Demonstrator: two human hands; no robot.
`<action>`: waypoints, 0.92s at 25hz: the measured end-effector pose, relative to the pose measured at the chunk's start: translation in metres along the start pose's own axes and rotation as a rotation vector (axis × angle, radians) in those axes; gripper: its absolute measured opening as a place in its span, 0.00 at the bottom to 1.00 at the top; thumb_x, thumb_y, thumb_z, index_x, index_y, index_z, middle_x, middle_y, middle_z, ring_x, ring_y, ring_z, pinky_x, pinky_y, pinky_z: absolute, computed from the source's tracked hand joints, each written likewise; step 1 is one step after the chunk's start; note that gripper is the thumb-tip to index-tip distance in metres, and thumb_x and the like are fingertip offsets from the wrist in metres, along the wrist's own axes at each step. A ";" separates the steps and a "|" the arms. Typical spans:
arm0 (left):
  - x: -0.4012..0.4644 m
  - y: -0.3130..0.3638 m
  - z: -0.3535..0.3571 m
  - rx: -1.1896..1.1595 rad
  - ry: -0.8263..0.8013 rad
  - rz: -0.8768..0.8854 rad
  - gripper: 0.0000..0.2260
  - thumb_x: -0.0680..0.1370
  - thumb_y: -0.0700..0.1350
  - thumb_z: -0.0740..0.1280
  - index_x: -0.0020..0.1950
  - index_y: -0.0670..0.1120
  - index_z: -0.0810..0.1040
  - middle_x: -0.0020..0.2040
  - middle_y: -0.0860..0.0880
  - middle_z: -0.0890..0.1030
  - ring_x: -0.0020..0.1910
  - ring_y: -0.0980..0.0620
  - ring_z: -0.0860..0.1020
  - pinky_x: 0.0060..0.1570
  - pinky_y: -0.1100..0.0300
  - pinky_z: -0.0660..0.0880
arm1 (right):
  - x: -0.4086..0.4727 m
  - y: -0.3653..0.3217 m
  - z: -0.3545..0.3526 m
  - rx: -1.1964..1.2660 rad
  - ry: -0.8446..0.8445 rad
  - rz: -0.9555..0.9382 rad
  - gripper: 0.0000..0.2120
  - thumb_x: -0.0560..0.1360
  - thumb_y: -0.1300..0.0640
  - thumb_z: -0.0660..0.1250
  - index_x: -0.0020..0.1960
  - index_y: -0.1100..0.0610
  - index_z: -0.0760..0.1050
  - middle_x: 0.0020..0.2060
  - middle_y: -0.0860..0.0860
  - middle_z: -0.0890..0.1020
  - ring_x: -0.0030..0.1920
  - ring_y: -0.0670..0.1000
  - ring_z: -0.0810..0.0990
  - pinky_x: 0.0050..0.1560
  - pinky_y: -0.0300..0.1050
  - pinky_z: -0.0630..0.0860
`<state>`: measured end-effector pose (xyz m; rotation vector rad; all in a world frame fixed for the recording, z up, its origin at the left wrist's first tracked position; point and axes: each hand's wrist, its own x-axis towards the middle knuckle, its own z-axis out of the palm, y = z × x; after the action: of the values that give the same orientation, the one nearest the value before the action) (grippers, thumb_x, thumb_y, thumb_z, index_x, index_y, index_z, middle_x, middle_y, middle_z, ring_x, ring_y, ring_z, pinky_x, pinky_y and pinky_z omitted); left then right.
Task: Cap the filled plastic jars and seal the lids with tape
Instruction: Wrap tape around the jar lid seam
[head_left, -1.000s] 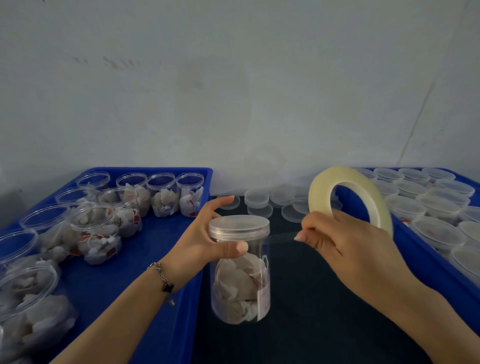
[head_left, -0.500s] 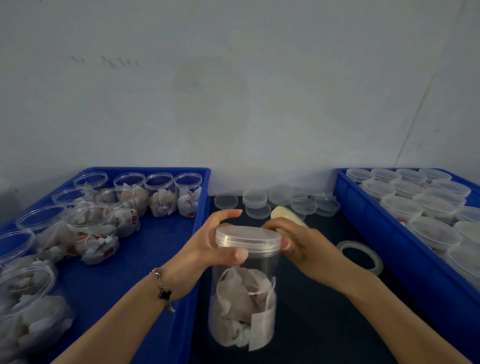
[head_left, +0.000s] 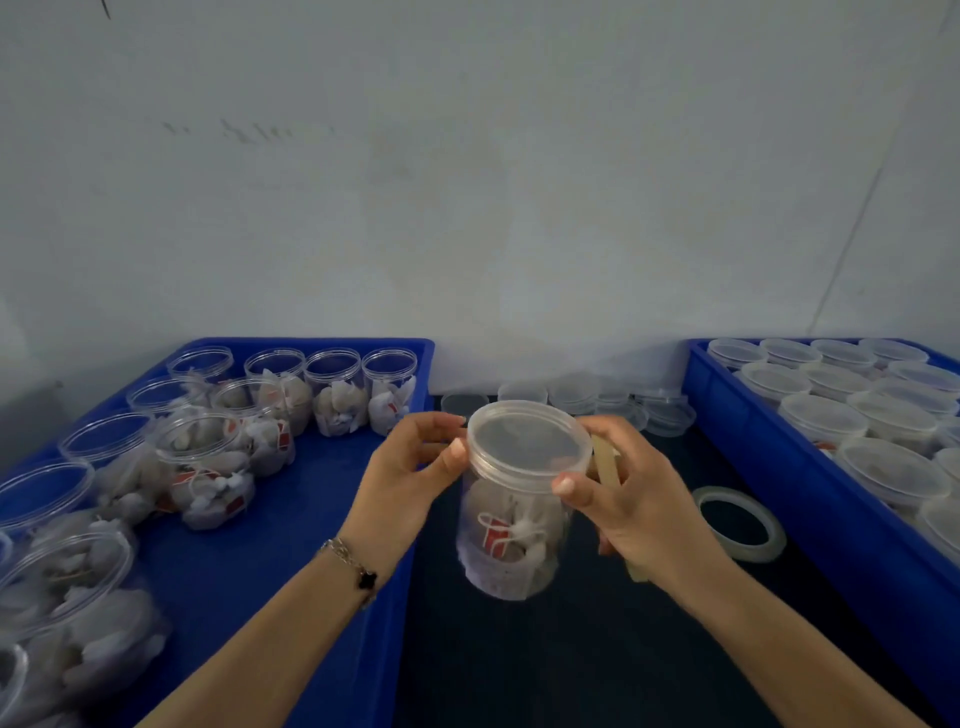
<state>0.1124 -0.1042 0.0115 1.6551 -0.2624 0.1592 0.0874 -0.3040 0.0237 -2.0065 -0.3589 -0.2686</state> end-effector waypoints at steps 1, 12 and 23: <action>-0.007 -0.002 0.001 0.036 0.054 0.048 0.10 0.74 0.52 0.64 0.52 0.51 0.77 0.49 0.56 0.83 0.51 0.56 0.80 0.48 0.65 0.77 | 0.000 0.000 0.002 -0.049 0.053 0.017 0.33 0.54 0.19 0.61 0.51 0.38 0.69 0.38 0.42 0.81 0.30 0.37 0.78 0.25 0.31 0.70; -0.027 -0.019 0.038 0.352 -0.023 0.033 0.53 0.59 0.55 0.78 0.75 0.49 0.49 0.66 0.58 0.66 0.64 0.62 0.69 0.62 0.66 0.70 | -0.009 -0.011 0.023 0.028 -0.029 0.186 0.27 0.56 0.32 0.72 0.51 0.31 0.63 0.44 0.28 0.77 0.44 0.24 0.74 0.30 0.28 0.73; -0.021 -0.006 0.024 0.328 0.122 -0.105 0.39 0.55 0.63 0.75 0.60 0.59 0.61 0.52 0.60 0.71 0.50 0.59 0.73 0.42 0.65 0.72 | -0.009 -0.003 -0.012 -0.116 -0.235 0.043 0.37 0.73 0.46 0.69 0.62 0.19 0.47 0.40 0.43 0.83 0.36 0.46 0.81 0.32 0.42 0.76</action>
<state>0.0928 -0.1256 -0.0024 1.9715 -0.0569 0.2326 0.0780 -0.3145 0.0284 -2.1642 -0.4558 -0.0257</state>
